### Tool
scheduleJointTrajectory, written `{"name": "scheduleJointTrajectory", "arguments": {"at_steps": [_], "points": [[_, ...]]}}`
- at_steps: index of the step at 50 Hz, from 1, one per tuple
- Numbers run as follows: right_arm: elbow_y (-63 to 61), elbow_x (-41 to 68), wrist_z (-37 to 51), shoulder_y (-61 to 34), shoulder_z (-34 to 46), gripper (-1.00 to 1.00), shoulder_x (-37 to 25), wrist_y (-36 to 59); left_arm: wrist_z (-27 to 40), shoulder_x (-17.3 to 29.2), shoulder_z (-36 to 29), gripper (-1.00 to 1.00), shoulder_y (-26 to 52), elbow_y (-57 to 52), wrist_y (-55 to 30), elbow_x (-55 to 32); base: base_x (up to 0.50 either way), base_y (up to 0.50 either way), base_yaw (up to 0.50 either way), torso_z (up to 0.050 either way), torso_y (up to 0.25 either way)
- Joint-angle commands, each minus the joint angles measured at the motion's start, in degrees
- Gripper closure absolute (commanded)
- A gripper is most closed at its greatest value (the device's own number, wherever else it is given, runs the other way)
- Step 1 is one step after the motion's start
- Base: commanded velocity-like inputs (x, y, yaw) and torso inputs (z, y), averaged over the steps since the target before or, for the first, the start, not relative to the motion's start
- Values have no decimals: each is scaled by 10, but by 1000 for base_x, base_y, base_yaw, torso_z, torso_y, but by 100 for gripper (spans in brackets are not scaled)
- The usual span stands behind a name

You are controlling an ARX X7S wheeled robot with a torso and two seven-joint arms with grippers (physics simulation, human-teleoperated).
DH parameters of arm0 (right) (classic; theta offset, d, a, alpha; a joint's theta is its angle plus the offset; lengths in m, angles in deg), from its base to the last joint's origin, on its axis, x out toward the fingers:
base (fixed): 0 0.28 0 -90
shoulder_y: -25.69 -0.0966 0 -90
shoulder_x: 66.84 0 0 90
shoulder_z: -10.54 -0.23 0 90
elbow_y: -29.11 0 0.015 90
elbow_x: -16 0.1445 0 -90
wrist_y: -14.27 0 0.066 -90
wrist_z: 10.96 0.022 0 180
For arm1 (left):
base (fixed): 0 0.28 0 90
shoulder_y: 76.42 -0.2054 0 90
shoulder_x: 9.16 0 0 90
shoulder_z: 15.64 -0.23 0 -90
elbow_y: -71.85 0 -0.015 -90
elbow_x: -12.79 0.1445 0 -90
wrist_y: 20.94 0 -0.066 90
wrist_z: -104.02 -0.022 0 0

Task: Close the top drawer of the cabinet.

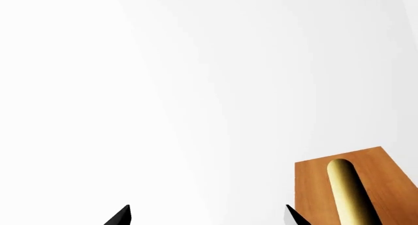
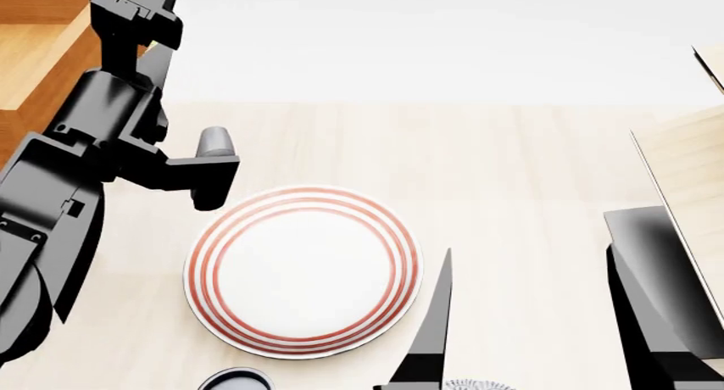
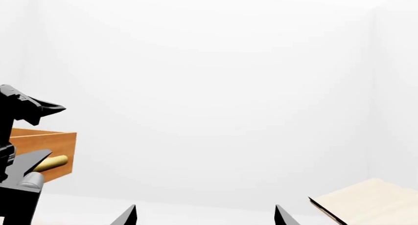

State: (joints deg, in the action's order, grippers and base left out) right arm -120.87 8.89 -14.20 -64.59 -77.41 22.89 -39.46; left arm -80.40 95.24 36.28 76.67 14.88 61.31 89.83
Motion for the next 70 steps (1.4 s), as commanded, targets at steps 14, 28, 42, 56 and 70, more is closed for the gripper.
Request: {"name": "scheduleJointTrajectory", "arguments": {"at_steps": [14, 28, 42, 56, 70], "points": [[0, -1, 1, 2, 5, -100, 0, 1, 12, 13, 24, -100, -13, 38, -22, -19, 0, 0, 0, 0, 0], [0, -5, 3, 6, 10, -100, 0, -4, 27, 15, 28, -100, -27, 62, -31, -25, 0, 0, 0, 0, 0], [0, -5, 3, 6, 13, -100, 0, -3, 38, 24, 31, -100, -34, 82, -37, -27, 0, 0, 0, 0, 0], [0, -7, 3, 9, 17, -100, 0, -6, 50, 38, 36, -100, -41, 104, -45, -29, 0, 0, 0, -1, 0], [0, -9, 3, 9, 21, -100, 0, -5, 51, 53, 41, -100, -52, 106, -54, -30, 0, 0, 0, -1, 0]]}}
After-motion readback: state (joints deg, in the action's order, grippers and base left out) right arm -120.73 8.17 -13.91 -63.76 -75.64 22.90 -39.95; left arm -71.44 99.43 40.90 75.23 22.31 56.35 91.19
